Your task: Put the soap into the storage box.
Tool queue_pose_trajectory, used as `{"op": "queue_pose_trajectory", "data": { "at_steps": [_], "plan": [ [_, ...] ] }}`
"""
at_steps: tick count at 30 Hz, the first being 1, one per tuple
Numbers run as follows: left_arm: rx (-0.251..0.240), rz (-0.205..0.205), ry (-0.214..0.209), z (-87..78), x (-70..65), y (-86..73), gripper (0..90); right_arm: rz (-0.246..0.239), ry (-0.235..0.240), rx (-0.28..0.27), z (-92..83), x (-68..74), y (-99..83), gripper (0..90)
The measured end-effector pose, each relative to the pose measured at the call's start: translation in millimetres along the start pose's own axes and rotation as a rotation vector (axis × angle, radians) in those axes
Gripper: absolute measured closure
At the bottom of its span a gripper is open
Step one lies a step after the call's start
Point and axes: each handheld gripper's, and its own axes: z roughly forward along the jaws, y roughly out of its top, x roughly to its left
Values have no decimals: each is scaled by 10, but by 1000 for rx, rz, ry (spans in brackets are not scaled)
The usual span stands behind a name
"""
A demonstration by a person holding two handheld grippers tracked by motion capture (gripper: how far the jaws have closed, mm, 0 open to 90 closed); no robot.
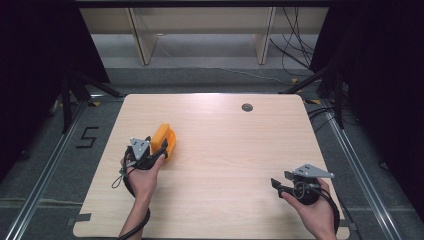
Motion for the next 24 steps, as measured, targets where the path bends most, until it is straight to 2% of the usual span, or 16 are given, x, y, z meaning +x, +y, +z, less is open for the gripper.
{"op": "queue_pose_trajectory", "data": {
  "at_steps": [8,9,10,11,12,14,15,17,18,19,20,21,23,24],
  "plan": [
    [-3,-15,-12,-172,0,44,341,0,-1,0,-5,-11,0,416],
    [1,-10,-19,-240,9,55,340,0,-3,-1,-7,-14,0,415],
    [2,-9,-19,-278,16,62,338,-19,-14,-13,-6,-25,-2,415],
    [2,-9,-19,-278,16,62,337,-19,-14,-13,-6,-25,-2,415],
    [0,-13,-20,-312,17,67,333,0,-1,-1,-8,-12,0,414],
    [-5,-18,-25,-421,19,74,331,0,-1,1,-6,-9,0,413],
    [-4,-17,-27,-460,13,75,331,37,-6,13,-14,26,-2,413],
    [-6,-15,-33,-495,7,74,330,35,-6,12,-13,25,-1,413],
    [-7,-12,-32,-545,-1,74,330,5,-2,2,-4,0,1,413],
    [-13,-10,-37,-571,-6,72,330,-2,-6,0,1,-5,-1,413],
    [-17,-7,-40,-608,-14,70,328,0,-3,2,-3,-9,0,413],
    [-18,-4,-38,-647,-23,66,325,31,-5,12,-15,19,-3,413],
    [-24,-8,-46,-714,-36,48,325,32,-5,12,-18,19,-3,413],
    [-13,-12,-48,-756,-38,37,323,13,-12,-2,-16,5,-3,413]
  ]
}}
